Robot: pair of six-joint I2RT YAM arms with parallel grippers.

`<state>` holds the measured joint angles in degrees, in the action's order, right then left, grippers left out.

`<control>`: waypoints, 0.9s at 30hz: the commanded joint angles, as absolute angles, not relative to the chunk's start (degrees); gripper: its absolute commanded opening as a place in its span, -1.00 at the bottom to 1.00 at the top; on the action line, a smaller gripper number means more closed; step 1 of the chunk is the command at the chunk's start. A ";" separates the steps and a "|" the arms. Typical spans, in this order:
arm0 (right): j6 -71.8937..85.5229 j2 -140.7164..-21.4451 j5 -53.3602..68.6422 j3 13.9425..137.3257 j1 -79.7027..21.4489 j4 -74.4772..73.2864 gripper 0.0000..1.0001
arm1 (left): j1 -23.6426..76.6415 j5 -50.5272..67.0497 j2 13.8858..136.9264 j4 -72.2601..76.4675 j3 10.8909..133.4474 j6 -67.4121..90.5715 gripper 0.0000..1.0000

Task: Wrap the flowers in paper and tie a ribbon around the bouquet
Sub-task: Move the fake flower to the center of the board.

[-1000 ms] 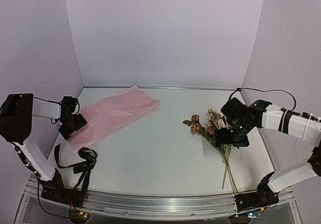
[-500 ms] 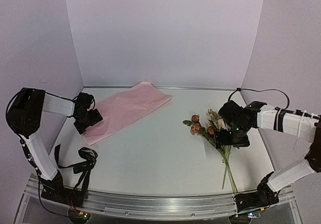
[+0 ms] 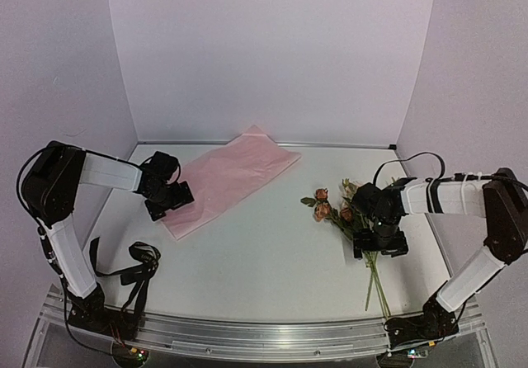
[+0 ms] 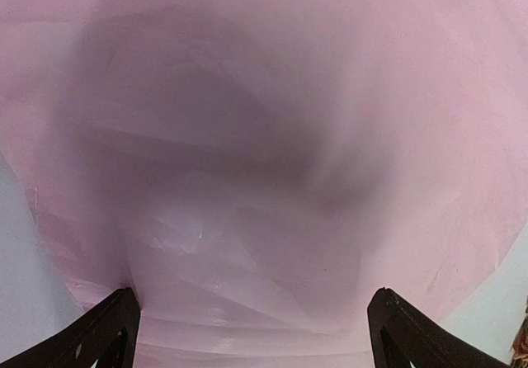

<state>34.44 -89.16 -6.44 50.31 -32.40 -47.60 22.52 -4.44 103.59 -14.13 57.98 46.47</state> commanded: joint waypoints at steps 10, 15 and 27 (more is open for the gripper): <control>40.07 -93.33 -6.68 47.06 -22.51 -46.49 0.97 | 37.25 -1.23 104.16 -19.48 56.69 50.94 0.99; 42.15 -92.12 -6.24 45.06 -18.67 -46.50 0.96 | 41.72 -1.24 103.69 -20.50 55.21 52.26 0.99; 44.98 -91.24 -4.31 43.43 -17.25 -43.66 0.31 | 45.25 -1.14 95.41 -21.68 46.36 56.82 0.99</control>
